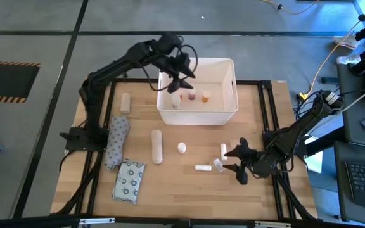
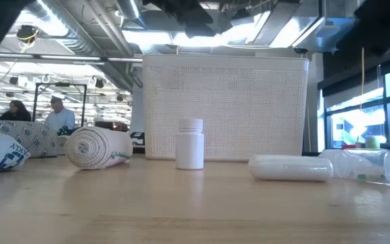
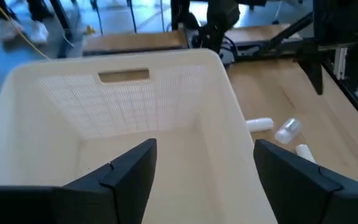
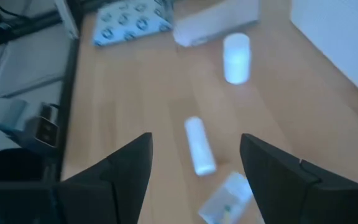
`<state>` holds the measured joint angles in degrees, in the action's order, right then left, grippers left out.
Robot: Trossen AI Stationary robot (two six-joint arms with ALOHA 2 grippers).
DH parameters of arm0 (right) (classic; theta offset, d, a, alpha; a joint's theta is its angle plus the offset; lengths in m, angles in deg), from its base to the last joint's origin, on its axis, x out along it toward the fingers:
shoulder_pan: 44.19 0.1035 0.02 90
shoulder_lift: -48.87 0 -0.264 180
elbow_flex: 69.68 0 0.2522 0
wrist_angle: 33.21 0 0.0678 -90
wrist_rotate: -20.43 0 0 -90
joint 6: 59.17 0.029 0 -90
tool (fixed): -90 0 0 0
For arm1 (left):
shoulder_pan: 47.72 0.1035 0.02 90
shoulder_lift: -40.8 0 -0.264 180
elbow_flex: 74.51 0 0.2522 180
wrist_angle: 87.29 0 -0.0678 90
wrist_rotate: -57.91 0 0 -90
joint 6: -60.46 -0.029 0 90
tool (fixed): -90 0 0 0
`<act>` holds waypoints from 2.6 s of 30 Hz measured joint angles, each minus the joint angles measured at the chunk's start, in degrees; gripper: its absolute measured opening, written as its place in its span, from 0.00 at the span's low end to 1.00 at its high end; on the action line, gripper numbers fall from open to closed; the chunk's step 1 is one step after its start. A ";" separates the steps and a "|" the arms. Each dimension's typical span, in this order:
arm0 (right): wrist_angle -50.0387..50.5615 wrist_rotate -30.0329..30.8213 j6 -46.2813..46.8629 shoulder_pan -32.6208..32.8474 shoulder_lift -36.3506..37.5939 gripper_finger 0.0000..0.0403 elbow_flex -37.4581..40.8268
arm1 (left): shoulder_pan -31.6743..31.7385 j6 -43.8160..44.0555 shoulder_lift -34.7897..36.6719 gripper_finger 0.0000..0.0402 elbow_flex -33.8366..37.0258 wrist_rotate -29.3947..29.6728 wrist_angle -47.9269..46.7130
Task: Pick & place medical supplies in basket/bin
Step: Put the top white rolled gauze into the white bin
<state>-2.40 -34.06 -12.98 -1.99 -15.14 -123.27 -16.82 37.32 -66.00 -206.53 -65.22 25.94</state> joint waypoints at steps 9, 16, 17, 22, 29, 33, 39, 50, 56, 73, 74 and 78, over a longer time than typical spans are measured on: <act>5.75 4.00 6.49 -2.34 0.00 0.60 0.02 | 4.86 7.08 17.42 0.65 30.99 3.51 27.16; 18.64 2.47 19.64 -10.18 0.00 0.60 0.00 | 6.49 15.75 31.77 0.65 59.07 6.86 55.85; 20.38 0.75 21.26 -11.24 -0.15 0.60 0.00 | 6.48 16.54 33.38 0.65 62.54 7.01 59.91; 23.36 -7.20 25.80 -15.48 -3.29 0.56 0.00 | 6.23 19.64 39.12 0.65 75.10 8.01 73.17; 20.45 -13.25 27.32 -18.35 -10.44 0.49 0.00 | 6.29 20.94 41.65 0.65 80.55 8.00 78.04; 15.82 -14.57 27.32 -19.32 -13.67 0.47 0.00 | 6.20 20.92 41.28 0.65 80.58 8.02 77.52; 14.33 -18.11 30.28 -20.70 -18.40 0.47 -0.02 | 6.18 19.54 41.09 0.65 80.63 8.02 76.06; 12.18 -22.31 31.12 -22.71 -25.33 0.46 -0.32 | 6.18 19.35 41.04 0.65 80.63 8.00 75.25; 12.84 -23.19 26.45 -22.74 -23.81 0.32 -0.02 | 6.18 17.85 41.02 0.65 80.63 8.00 74.90; 14.10 -19.07 -0.74 -23.37 -5.89 0.16 -9.69 | 6.16 17.86 41.02 0.65 80.63 8.00 75.01; 14.06 -17.03 -4.46 -23.57 -5.03 0.16 -11.79 | 6.18 17.86 41.02 0.65 80.63 8.00 75.10; 13.50 -5.11 -20.88 -25.87 -2.89 0.14 -20.47 | 6.18 17.86 41.02 0.65 80.63 8.00 75.08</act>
<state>11.10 -39.17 -33.86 -27.86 -18.03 -143.75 -10.64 55.18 -24.98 -125.90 -57.22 101.02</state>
